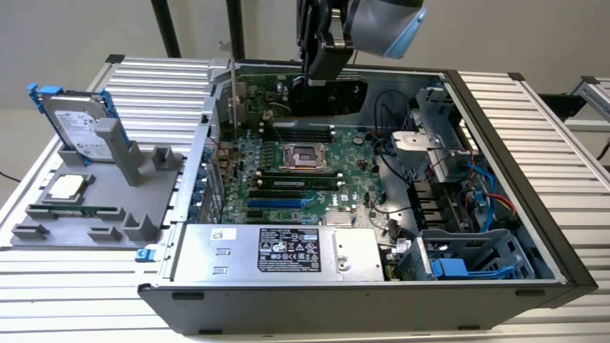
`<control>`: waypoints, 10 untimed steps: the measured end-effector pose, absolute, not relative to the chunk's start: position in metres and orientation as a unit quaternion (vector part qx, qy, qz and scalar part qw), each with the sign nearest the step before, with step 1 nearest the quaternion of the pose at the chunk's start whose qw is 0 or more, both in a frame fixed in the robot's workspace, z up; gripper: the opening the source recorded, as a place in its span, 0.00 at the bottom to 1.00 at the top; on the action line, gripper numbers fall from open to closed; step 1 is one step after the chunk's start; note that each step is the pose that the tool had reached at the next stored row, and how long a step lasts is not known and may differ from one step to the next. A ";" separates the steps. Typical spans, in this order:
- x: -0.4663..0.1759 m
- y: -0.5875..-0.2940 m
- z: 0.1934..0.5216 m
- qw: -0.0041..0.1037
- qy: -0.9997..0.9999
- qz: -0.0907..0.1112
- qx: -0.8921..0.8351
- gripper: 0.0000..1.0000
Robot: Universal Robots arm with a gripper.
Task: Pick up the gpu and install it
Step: 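Insert the gpu into the slot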
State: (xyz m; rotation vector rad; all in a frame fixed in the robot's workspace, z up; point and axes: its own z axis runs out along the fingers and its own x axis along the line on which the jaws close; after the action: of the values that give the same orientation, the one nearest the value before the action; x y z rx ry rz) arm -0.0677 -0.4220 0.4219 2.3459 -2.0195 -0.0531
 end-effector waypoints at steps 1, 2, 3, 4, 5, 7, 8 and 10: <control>-0.068 -0.422 0.422 0.023 -0.652 -0.017 0.758 0.00; -0.068 -0.422 0.422 0.023 -0.652 -0.017 0.758 0.00; -0.068 -0.422 0.422 0.023 -0.652 -0.017 0.758 0.00; -0.068 -0.422 0.422 0.023 -0.652 -0.017 0.758 0.00; -0.068 -0.422 0.422 0.023 -0.652 -0.017 0.758 0.00; -0.068 -0.422 0.421 0.021 -0.652 -0.015 0.758 0.00; -0.068 -0.422 0.420 0.020 -0.652 -0.014 0.758 0.00; -0.068 -0.422 0.420 0.020 -0.652 -0.013 0.758 0.00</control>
State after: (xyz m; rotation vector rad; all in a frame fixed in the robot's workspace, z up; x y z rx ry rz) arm -0.0677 -0.4220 0.4198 2.3511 -2.0233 -0.0418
